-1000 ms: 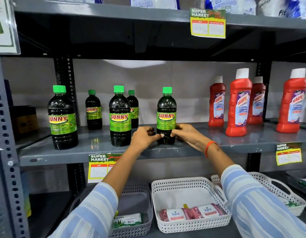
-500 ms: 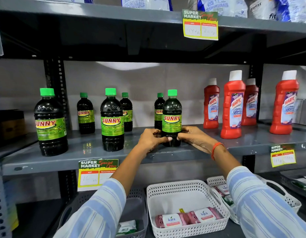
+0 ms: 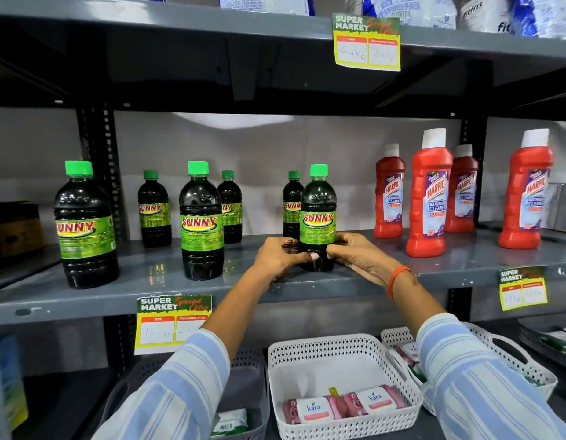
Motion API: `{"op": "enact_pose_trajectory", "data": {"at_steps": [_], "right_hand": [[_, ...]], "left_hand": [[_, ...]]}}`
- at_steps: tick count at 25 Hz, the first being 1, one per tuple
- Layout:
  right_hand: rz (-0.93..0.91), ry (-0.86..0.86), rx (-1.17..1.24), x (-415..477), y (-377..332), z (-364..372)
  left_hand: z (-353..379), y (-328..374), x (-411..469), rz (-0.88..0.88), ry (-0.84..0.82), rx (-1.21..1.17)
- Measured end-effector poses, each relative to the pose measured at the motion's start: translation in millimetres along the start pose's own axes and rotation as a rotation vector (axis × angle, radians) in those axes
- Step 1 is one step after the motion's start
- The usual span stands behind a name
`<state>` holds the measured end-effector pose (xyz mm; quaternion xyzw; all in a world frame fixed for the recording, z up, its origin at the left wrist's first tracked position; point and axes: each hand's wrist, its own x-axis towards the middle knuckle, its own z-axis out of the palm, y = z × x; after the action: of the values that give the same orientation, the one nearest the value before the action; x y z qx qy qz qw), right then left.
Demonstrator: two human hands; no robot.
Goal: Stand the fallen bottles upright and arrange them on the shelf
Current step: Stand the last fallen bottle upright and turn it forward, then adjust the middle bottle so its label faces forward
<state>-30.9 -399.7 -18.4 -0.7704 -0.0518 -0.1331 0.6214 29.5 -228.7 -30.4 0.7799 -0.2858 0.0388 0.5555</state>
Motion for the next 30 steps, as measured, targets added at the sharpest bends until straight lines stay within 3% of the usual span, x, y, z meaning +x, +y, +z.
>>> {"op": "enact_pose_trajectory", "data": {"at_steps": [16,21,25,27,30], "right_hand": [[-0.047,0.061,-0.072,0.7,2.3,1.8],[-0.059,0.121,-0.210,-2.1,0.7,6.0],[-0.221,0.304,-0.398,-15.7,4.2,19.8],[-0.363,0.488,-0.474,-28.4,2.8,34.9],[-0.782,0.806,-0.753,-39.9,-10.5,68.9]], "left_hand": [[2.5,5.2,-5.0,0.070,0.005,0.198],[4.5,7.1,-7.5,0.079,0.040,0.238],[1.6,12.1,-26.4,0.276,0.258,0.126],[-11.2,8.6,-44.1,0.487,0.404,0.329],[-48.3,3.5,-69.0,0.745,0.675,0.667]]}}
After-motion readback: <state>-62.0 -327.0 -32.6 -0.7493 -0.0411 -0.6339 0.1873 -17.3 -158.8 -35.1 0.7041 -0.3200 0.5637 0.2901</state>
